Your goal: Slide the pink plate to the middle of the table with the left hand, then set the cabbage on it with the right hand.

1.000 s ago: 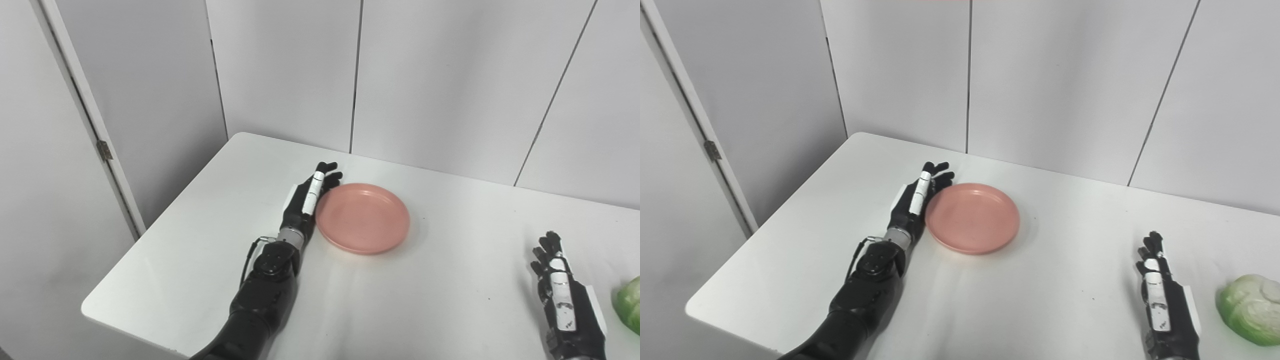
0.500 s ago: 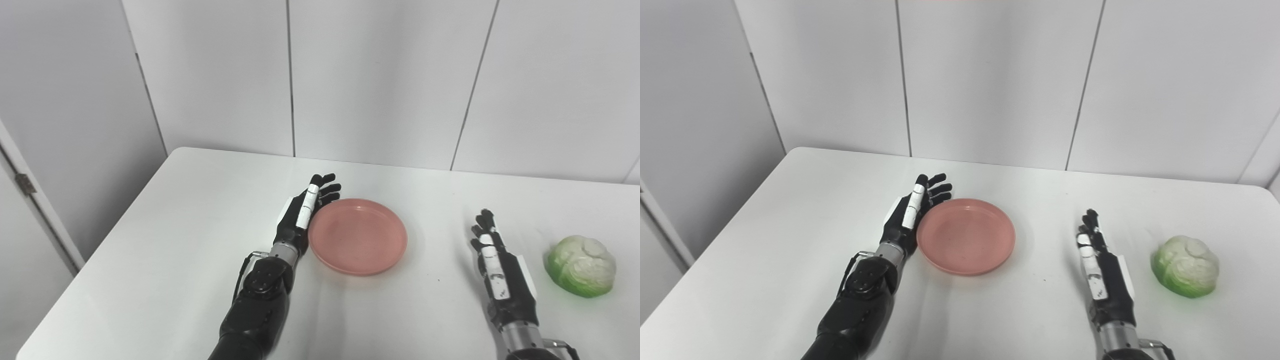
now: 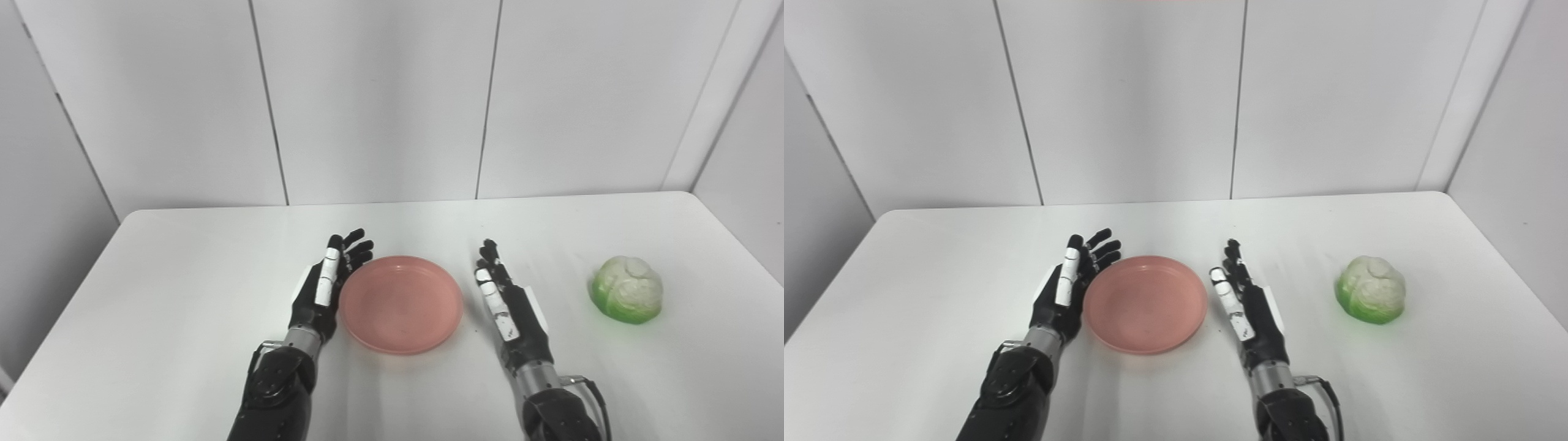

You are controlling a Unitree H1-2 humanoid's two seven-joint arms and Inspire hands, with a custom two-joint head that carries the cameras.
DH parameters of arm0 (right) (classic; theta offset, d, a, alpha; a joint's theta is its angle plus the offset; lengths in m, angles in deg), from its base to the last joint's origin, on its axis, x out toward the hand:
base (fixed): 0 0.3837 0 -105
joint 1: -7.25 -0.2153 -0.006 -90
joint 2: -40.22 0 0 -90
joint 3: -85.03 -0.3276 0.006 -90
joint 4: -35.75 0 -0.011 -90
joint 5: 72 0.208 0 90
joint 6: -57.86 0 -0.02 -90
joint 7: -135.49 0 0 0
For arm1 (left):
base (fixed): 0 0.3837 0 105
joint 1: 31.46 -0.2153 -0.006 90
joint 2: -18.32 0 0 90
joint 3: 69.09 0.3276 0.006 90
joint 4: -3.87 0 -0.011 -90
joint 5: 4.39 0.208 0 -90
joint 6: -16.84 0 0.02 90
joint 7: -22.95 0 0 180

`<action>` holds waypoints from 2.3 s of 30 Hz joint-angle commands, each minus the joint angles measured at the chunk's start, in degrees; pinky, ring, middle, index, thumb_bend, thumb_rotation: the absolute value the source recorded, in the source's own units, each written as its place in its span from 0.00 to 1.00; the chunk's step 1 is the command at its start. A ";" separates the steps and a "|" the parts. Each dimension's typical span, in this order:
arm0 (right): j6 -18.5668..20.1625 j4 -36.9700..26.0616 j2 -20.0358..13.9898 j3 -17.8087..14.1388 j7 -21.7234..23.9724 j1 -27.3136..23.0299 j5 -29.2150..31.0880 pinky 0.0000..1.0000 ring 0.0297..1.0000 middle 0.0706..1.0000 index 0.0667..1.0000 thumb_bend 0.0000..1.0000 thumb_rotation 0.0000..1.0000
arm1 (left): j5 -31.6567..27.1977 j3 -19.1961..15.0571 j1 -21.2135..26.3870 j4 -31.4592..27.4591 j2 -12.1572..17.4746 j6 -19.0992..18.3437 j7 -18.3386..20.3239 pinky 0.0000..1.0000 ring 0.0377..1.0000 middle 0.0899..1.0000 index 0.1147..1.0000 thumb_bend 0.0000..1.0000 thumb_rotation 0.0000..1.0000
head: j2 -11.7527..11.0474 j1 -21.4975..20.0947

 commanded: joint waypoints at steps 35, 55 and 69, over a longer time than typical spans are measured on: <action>26.23 -16.24 -35.22 7.99 8.26 -8.52 -46.04 0.95 0.94 0.93 0.97 0.97 0.56 | -1.95 -2.75 -0.79 2.44 2.56 2.07 2.87 0.97 0.89 0.85 0.85 0.79 1.00 | -1.60 -12.68; 23.57 -3.28 -34.91 12.58 6.81 -11.10 -49.26 0.99 0.91 0.90 0.94 0.94 0.46 | -1.34 -2.65 -1.02 1.54 2.48 0.82 3.72 0.98 0.89 0.85 0.85 0.77 1.00 | -1.11 -12.85; 23.21 -2.53 -34.31 10.41 5.89 -11.06 -43.40 0.72 0.84 0.88 0.83 0.82 0.04 | -1.81 -2.30 -1.62 0.34 2.37 -0.17 4.30 0.97 0.90 0.86 0.87 0.76 1.00 | -0.50 -12.79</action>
